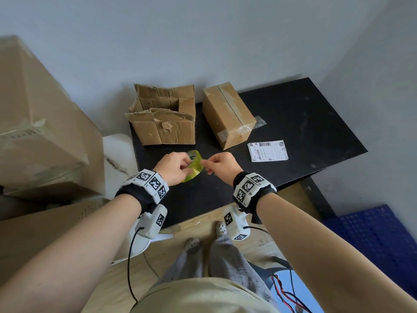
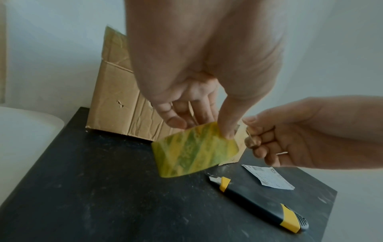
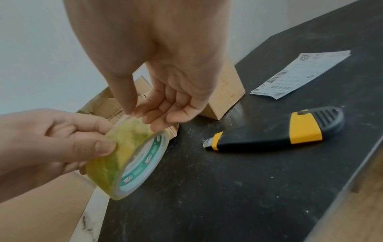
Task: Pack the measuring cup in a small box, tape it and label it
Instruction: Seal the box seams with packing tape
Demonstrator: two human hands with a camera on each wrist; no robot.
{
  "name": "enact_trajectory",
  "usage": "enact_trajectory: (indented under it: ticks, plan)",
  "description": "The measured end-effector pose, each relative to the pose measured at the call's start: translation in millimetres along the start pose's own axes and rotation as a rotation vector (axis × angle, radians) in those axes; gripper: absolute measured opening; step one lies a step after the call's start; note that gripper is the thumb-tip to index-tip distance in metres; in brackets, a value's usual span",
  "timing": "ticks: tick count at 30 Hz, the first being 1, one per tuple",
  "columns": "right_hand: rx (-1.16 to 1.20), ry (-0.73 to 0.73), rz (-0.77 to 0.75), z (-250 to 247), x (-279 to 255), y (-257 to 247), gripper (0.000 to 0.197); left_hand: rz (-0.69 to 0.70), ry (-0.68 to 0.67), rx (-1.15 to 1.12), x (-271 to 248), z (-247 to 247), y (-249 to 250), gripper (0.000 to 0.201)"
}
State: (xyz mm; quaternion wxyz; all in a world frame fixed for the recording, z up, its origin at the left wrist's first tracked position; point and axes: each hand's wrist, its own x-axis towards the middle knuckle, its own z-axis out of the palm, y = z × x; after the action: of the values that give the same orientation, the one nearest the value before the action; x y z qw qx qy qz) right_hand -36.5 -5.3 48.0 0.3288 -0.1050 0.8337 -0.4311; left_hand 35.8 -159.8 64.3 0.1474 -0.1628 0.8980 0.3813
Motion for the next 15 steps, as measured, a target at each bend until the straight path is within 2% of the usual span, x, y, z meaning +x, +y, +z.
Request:
enact_trajectory:
  ticks: [4, 9, 12, 15]
  plan:
    - [0.003, 0.011, 0.056, 1.6, 3.6, 7.0, 0.026, 0.041, -0.011, 0.003, 0.0, 7.5, -3.7, 0.019]
    - [-0.036, 0.05, 0.087, 5.6, 5.1, 17.6, 0.028, -0.001, -0.036, 0.056, 0.9, 18.9, -9.5, 0.023]
    - [-0.13, 0.068, 0.101, 13.8, 9.1, 26.3, 0.019, -0.039, -0.04, 0.112, 2.1, 29.1, -14.0, 0.021]
    - [-0.245, 0.065, 0.13, 18.0, 10.7, 33.6, 0.035, -0.051, -0.027, 0.167, 3.5, 38.8, -17.5, 0.016]
